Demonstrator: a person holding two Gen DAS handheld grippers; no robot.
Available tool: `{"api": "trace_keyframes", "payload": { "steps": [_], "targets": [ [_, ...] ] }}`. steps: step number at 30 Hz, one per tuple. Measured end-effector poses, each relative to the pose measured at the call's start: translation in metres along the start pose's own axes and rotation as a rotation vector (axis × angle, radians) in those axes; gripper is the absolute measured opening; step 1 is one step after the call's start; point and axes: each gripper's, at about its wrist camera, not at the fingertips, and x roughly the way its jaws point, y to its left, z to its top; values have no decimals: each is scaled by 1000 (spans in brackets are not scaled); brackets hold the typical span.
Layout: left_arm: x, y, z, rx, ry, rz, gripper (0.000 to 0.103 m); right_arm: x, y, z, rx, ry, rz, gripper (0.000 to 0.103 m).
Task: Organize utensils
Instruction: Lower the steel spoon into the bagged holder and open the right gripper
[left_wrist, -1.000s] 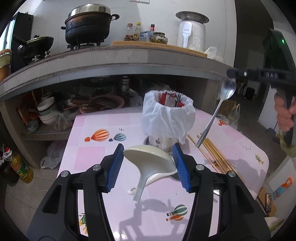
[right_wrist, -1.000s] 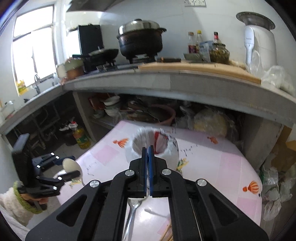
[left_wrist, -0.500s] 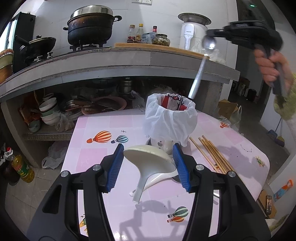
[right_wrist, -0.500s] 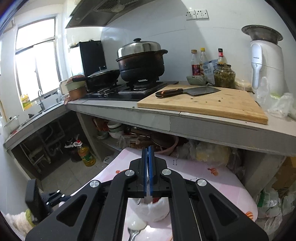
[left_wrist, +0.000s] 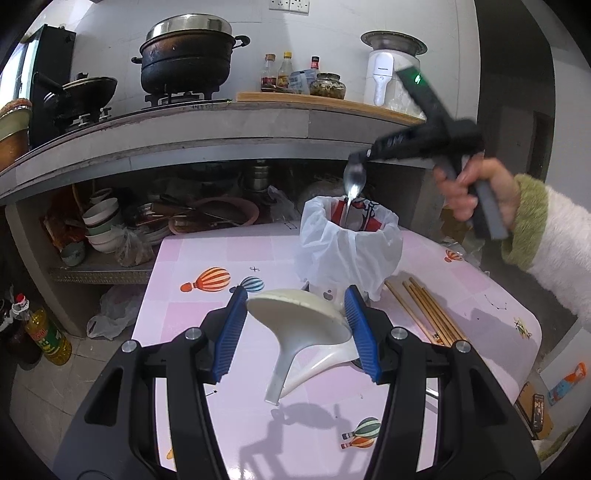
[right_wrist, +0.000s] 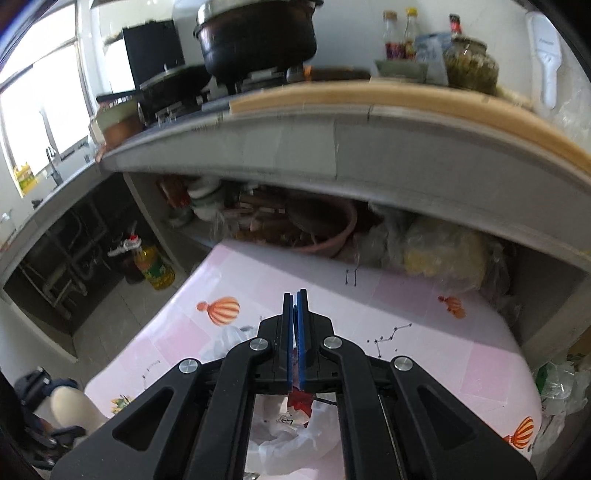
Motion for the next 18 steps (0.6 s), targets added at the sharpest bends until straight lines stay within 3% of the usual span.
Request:
{"api": "trace_keyframes", "payload": {
  "steps": [9,18],
  "targets": [
    [1,1,0,-8,2,10,52,24,4,-20,-44,65,33,2],
    [3,-1,2,-3,5,11,52,26,8,-29,-106,83,-19,2]
  ]
}}
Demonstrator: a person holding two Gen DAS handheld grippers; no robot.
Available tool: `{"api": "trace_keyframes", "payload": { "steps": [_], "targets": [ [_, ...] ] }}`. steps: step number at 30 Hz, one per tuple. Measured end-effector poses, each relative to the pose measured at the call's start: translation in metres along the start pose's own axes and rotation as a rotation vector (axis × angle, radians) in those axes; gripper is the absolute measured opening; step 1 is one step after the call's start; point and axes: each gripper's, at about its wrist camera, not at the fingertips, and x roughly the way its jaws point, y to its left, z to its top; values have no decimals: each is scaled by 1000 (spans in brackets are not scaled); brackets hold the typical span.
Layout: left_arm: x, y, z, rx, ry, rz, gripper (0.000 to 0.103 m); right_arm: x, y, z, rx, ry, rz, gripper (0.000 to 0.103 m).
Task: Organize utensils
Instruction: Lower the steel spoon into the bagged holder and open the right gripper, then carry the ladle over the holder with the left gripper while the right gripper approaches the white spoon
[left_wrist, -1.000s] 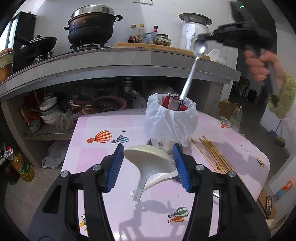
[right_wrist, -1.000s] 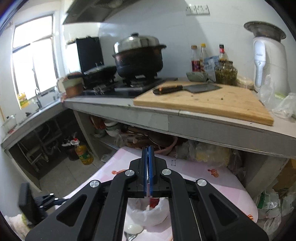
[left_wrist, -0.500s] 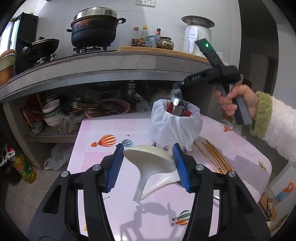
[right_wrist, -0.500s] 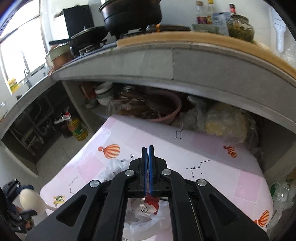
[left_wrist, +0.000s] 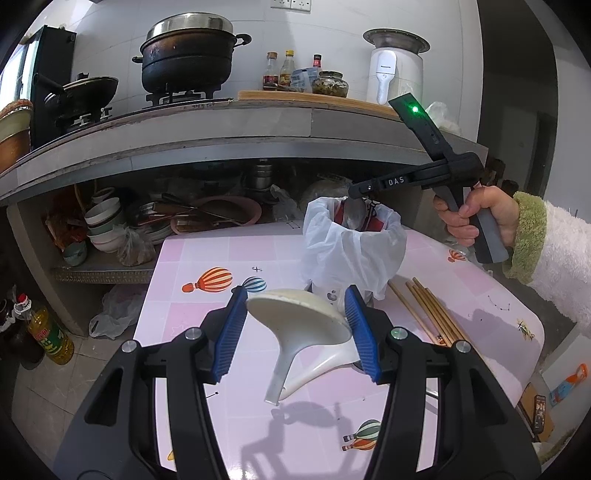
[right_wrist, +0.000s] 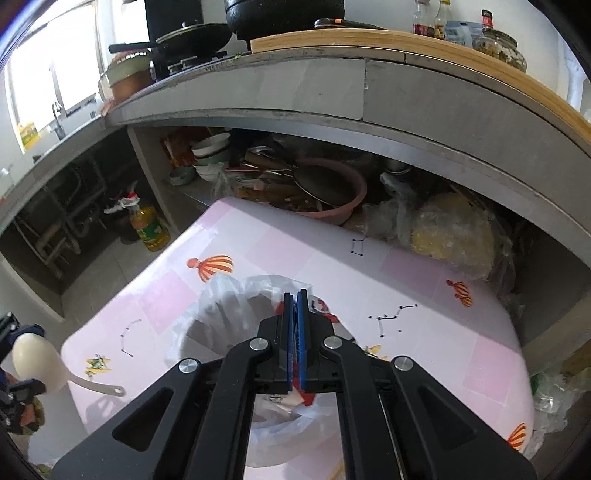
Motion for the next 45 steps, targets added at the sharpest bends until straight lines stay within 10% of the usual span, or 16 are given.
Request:
{"api": "trace_keyframes", "payload": {
  "steps": [16,24,35,45],
  "targets": [
    [-8,-14,21,37,-21,2,52,-50,-28,-11,107,-81,28,26],
    [-17,-27,98,65,-134,-53,52,-124,-15,-73,140,-219,23,32],
    [45,-46,214,-81,-203,-204,52,-153,-31,-158,338,-191,175,32],
    [141,-54,174,-137,-70,-196,52,-143,-45,-177,372,-146,159,32]
  ]
}}
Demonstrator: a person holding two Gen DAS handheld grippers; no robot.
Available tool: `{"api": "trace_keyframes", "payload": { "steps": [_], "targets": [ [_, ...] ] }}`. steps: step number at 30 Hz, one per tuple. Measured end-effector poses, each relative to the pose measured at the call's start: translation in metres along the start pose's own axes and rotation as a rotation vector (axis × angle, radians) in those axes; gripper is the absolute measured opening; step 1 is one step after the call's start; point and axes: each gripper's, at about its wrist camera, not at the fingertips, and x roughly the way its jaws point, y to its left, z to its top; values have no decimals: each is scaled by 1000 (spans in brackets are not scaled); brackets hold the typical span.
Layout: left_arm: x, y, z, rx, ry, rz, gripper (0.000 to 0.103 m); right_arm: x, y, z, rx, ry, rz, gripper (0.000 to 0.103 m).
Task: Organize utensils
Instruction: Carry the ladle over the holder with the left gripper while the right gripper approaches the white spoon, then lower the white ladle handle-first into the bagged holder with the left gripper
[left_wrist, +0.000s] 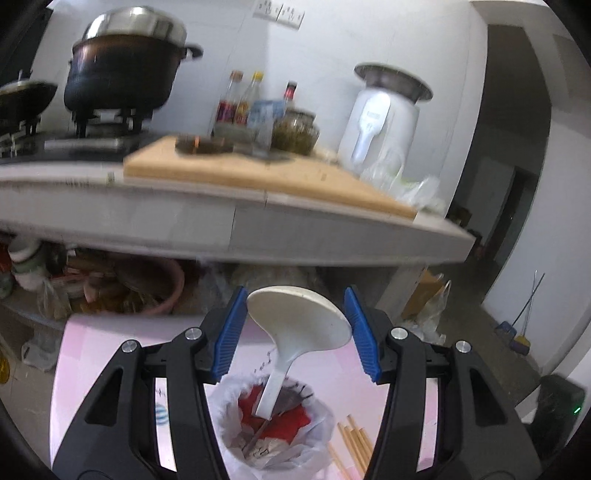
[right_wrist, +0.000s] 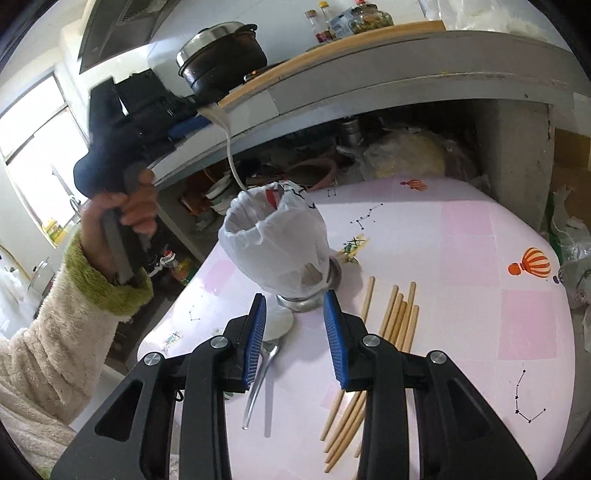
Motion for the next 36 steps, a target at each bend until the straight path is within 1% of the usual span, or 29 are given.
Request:
{"api": "trace_keyframes", "payload": {
  "steps": [6,17,22,36],
  "targets": [
    [20,16,-23,-20,24,11,52,4,-1,-2,-3,6,6,32],
    [44,25,-51,11,74,68,52,8,3,-4,-18,33,5,32],
    [50,25,-56,11,90,87,53,6,8,-4,-30,34,2,32],
    [49,12,-65,108,130,168,53,2,12,-2,-42,33,-10,33]
  ]
}}
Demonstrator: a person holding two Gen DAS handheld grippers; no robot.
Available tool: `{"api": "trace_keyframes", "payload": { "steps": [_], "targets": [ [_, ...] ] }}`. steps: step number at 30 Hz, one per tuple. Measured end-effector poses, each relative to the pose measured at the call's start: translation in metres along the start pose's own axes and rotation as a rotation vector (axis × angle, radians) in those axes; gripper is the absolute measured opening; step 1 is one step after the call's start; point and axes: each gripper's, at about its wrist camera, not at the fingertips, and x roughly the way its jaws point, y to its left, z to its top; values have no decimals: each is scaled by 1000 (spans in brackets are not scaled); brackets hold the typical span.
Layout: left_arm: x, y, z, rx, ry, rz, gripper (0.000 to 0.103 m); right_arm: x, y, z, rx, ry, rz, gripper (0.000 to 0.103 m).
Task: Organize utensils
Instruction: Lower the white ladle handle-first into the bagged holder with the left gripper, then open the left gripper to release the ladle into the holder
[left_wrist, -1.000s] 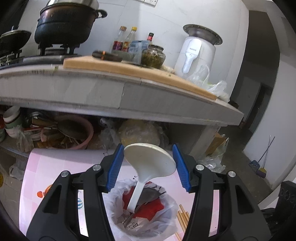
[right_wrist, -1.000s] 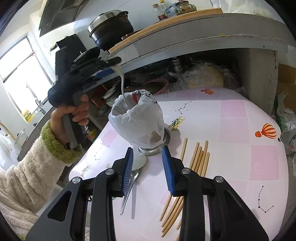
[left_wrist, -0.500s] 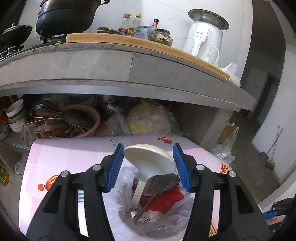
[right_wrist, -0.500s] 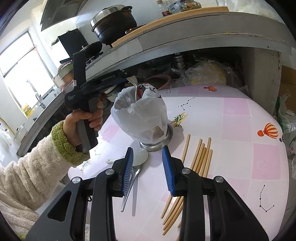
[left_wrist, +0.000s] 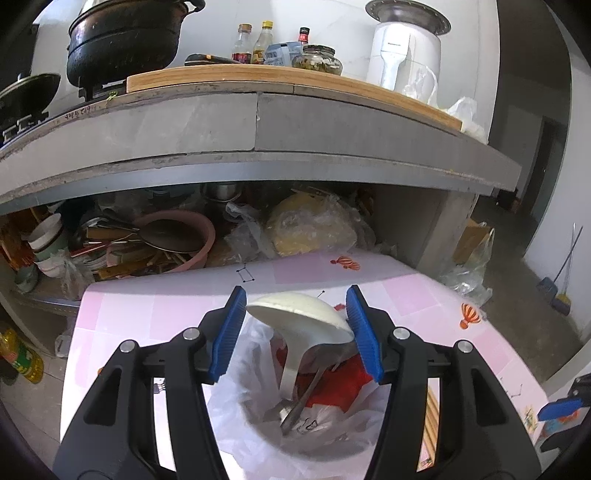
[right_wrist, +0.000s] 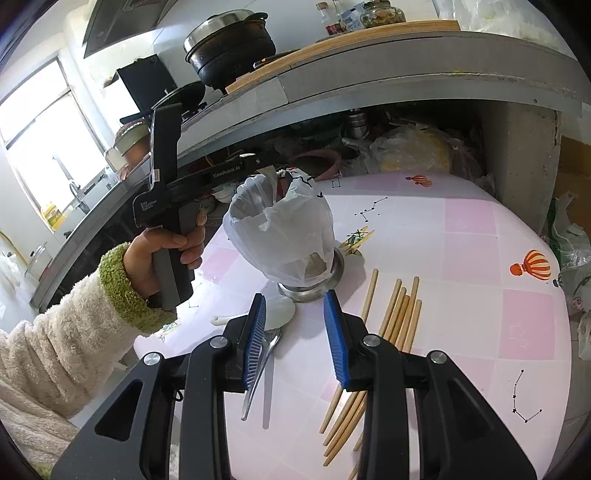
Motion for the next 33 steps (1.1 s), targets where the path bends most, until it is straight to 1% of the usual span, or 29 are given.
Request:
{"api": "trace_keyframes", "payload": {
  "steps": [7,9,13,17,19,21,24,29,33],
  "targets": [
    [-3,-9,-7,58,18,60,53,-2,2,0,-6,-3,-3,35],
    [-4,-10,-9,72,23,76,53,-4,3,-1,-9,-6,-5,37],
    [-6,-9,-10,71,31,89,54,-8,6,-2,-12,-10,-9,37],
    [-7,-7,-9,70,32,91,54,-13,9,-4,-17,-13,-17,38],
    [-8,-7,-9,73,35,90,55,-15,10,-5,-18,-13,-23,38],
    [-10,-6,-10,77,29,88,60,-18,11,-6,-20,-16,-28,38],
    [-12,-4,-12,77,30,88,60,-20,12,-7,-22,-19,-34,38],
    [-20,4,-14,53,22,71,61,-22,14,-7,-25,-20,-37,39],
    [-30,12,-12,21,-5,60,64,-25,19,-7,-32,-23,-42,39]
  ]
}}
